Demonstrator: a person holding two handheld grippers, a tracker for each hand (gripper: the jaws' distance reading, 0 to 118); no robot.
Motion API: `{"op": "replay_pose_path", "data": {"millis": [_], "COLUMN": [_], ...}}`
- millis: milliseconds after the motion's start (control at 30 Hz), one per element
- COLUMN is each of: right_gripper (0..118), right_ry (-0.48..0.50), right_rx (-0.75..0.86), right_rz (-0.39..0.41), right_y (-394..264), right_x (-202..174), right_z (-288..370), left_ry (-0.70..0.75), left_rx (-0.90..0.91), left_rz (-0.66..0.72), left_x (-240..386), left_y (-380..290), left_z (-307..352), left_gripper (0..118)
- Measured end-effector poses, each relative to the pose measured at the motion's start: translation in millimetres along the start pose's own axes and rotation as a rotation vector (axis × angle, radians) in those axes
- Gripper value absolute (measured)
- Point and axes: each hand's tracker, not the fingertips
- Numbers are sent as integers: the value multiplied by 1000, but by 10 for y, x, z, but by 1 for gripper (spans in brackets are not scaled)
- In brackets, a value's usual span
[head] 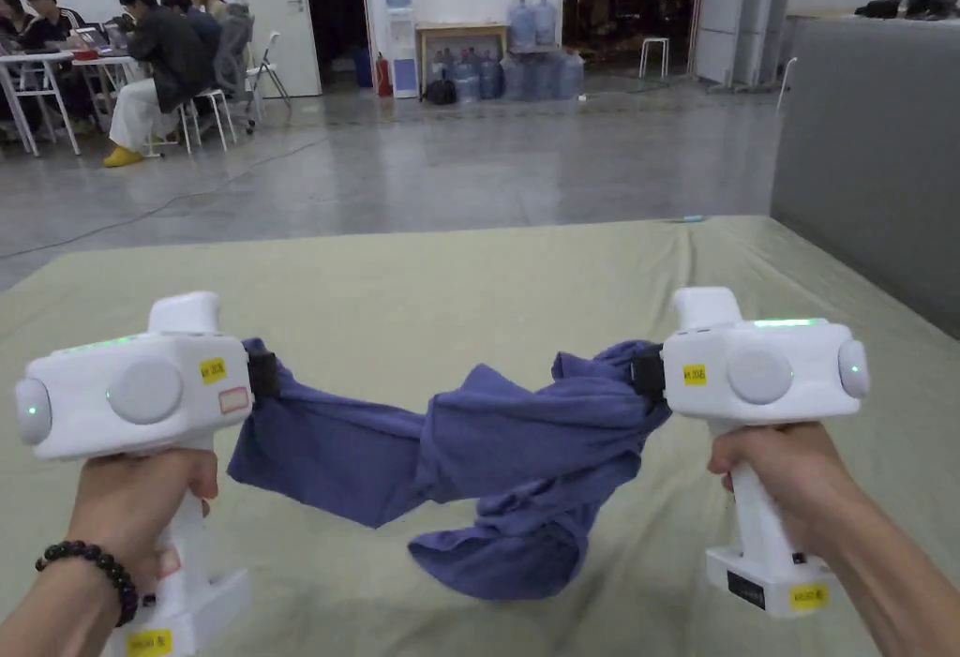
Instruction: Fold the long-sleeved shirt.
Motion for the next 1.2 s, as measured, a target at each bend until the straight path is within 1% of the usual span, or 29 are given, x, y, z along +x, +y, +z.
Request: {"op": "replay_pose_path", "data": {"millis": [67,133,233,300,367,400,467,533,633,767,833,933,1033,1133,1200], "right_gripper": [12,12,12,12,12,12,12,12,12,12,12,12,12,12,12], "right_ry": [-4,-13,-28,-53,-99,-88,-97,-107,-105,-81,-72,-67,-51,-44,-36], "right_rx": [17,69,151,194,221,229,256,262,272,221,147,36,-77,-151,-181], "right_rz": [12,21,64,89,74,77,66,57,45,17,11,-26,-60,-51,-44], "right_y": [418,848,1521,1952,2345,2487,2733,2844,2751,2266,1930,1350,709,180,-85], "right_x": [-113,-197,-336,-389,-404,-400,-368,-358,-300,-202,-147,-21,42,80,95], "right_z": [111,198,327,379,441,475,524,548,490,96,-223,-816,-1289,-1586,-1541], "left_ry": [-1,-5,39,22,21,25,43,54,50,42,51,56,52,58,47], "left_rx": [69,126,206,242,247,252,284,290,273,190,106,13,-117,-204,-249], "left_rz": [-6,-20,-92,-103,-82,-82,-107,-116,-101,-77,-80,-82,-76,-51,-60], "left_x": [72,179,398,469,532,545,634,708,749,581,482,336,215,122,81], "left_y": [404,825,1411,1782,2120,2254,2466,2568,2509,2150,1855,1276,672,160,-57], "left_z": [135,250,406,431,468,450,495,508,428,-65,-368,-854,-1251,-1459,-1438], "left_gripper": [0,0,0,0,0,0,0,0,0,0,0,0,0,0,0]}}
